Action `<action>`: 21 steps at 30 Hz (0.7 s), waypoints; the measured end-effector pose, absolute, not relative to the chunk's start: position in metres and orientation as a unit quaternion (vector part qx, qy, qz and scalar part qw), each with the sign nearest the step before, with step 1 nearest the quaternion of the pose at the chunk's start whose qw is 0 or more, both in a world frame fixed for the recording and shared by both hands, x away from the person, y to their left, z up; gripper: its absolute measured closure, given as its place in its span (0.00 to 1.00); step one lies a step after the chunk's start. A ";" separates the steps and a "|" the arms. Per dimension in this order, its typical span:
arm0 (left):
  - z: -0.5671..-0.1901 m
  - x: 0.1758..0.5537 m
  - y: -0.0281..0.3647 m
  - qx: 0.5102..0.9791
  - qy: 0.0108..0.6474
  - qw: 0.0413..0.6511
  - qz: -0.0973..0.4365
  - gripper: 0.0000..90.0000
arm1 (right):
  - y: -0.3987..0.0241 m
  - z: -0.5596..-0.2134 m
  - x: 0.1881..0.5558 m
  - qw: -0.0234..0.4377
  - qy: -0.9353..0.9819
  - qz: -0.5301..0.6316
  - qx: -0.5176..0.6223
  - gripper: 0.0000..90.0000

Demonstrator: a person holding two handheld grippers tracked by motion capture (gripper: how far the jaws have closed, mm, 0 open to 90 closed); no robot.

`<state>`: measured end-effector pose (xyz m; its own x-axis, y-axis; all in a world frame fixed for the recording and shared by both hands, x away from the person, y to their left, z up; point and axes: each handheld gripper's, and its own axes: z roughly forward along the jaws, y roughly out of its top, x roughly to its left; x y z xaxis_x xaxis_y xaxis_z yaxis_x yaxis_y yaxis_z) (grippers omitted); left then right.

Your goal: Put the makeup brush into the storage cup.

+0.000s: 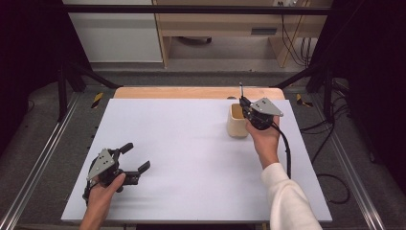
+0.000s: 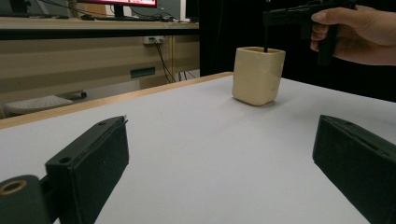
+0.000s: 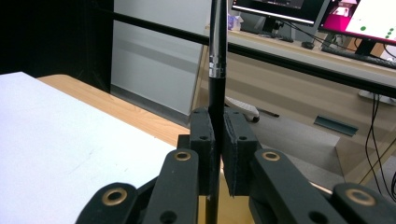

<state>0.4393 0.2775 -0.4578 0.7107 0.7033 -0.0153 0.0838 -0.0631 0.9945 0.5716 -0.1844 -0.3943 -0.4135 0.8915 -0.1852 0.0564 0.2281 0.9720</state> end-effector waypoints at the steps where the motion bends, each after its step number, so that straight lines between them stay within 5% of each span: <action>1: -0.458 0.439 0.278 0.685 0.287 0.621 0.249 0.04 | -0.184 -0.395 0.572 0.409 0.669 0.509 0.355 0.93; 21: -0.458 0.439 0.278 0.685 0.289 0.621 0.249 0.04 | -0.180 -0.399 0.572 0.388 0.683 0.505 0.359 0.89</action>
